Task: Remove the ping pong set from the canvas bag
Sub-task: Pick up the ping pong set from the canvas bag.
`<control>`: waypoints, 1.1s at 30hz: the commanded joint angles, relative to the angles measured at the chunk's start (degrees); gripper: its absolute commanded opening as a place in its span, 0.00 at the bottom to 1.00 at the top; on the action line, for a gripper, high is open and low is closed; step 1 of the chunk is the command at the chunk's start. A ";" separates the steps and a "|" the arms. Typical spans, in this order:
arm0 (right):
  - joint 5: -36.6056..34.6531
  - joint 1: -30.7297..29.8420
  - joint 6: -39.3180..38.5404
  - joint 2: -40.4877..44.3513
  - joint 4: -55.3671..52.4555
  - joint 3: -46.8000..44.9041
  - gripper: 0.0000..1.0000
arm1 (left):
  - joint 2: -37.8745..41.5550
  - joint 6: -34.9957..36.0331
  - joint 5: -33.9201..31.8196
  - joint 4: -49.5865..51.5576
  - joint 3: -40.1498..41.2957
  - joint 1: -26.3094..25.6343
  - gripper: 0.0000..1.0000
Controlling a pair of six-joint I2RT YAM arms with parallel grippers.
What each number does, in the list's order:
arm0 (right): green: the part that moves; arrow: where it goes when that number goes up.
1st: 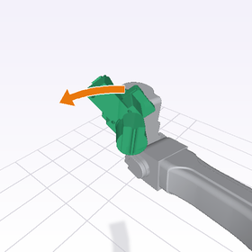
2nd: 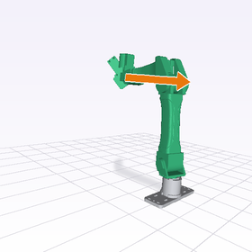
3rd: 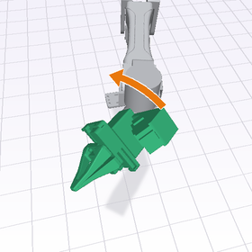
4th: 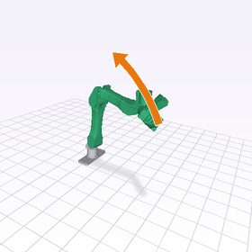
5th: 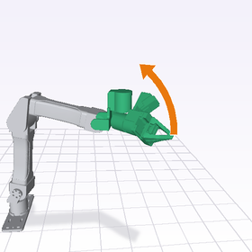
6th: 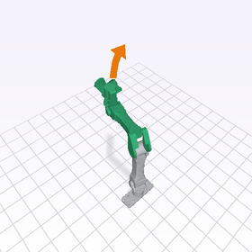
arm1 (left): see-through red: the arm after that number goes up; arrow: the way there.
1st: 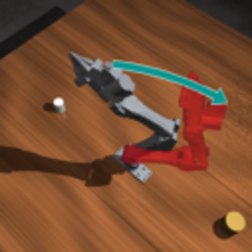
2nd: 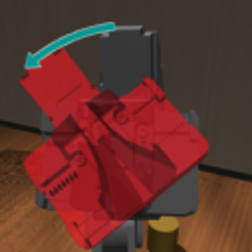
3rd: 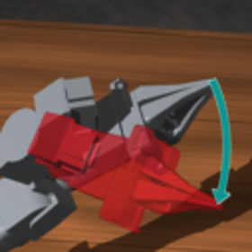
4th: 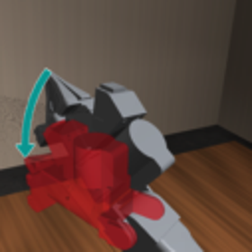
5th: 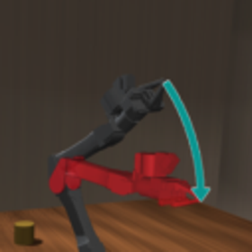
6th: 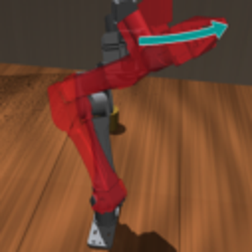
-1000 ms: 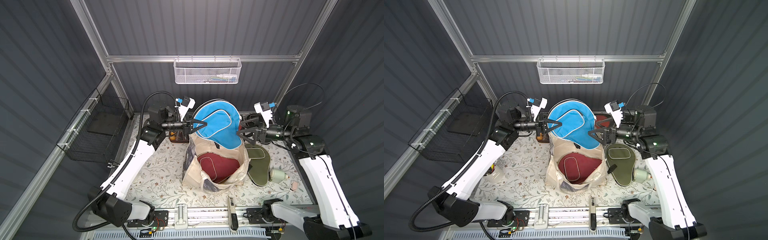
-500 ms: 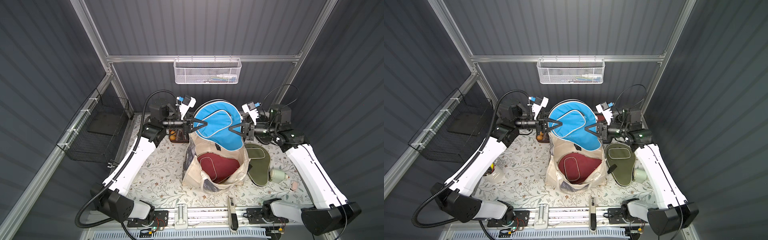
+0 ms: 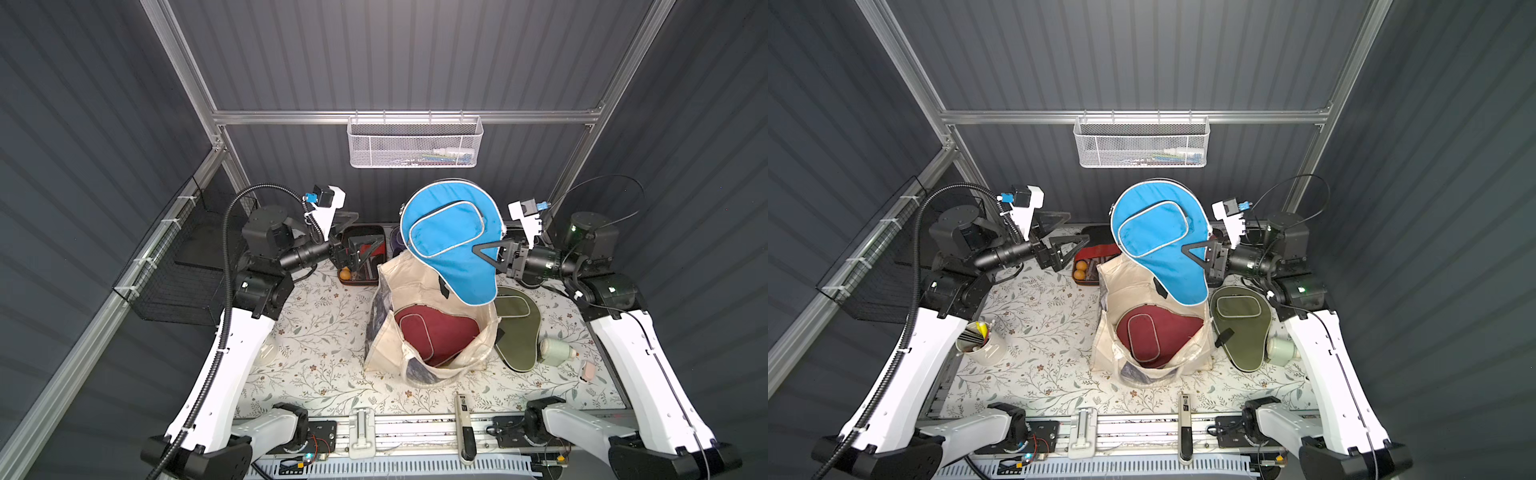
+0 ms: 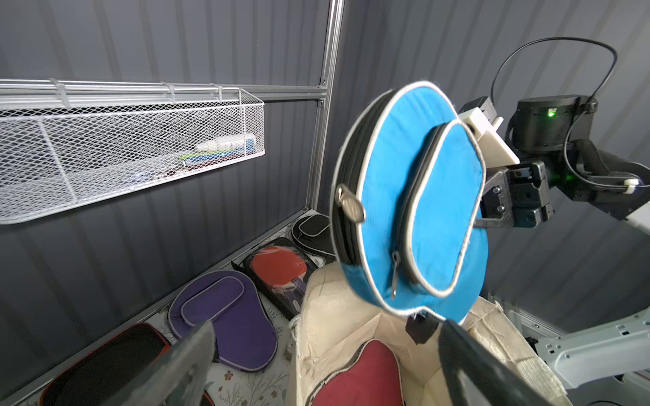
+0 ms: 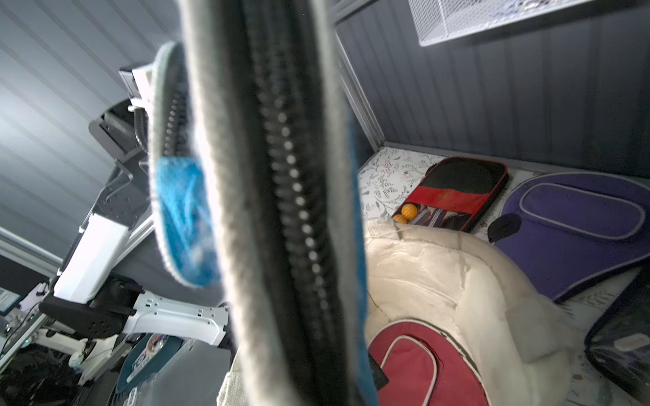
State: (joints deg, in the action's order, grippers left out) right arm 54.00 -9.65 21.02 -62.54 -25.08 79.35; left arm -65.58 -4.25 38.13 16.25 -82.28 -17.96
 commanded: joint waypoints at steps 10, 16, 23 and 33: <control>-3.28 0.60 16.14 3.03 25.13 -3.31 0.00 | -1.39 -18.01 4.58 -23.93 14.10 -4.52 1.00; -4.30 0.54 23.34 2.04 35.58 -7.68 0.00 | -1.68 -19.33 4.34 -29.81 15.96 -7.35 1.00; -4.49 -1.03 29.33 0.46 44.25 -10.79 0.00 | -6.06 -25.28 4.69 -40.79 17.81 -8.62 1.00; -7.69 -6.59 29.81 -1.13 47.20 -12.89 0.00 | -13.70 -28.44 7.24 -49.75 13.56 -12.30 1.00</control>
State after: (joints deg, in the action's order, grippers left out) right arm 48.07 -14.63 50.30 -63.96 13.69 66.13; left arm -78.85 -31.03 42.89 -27.62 -65.63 -29.15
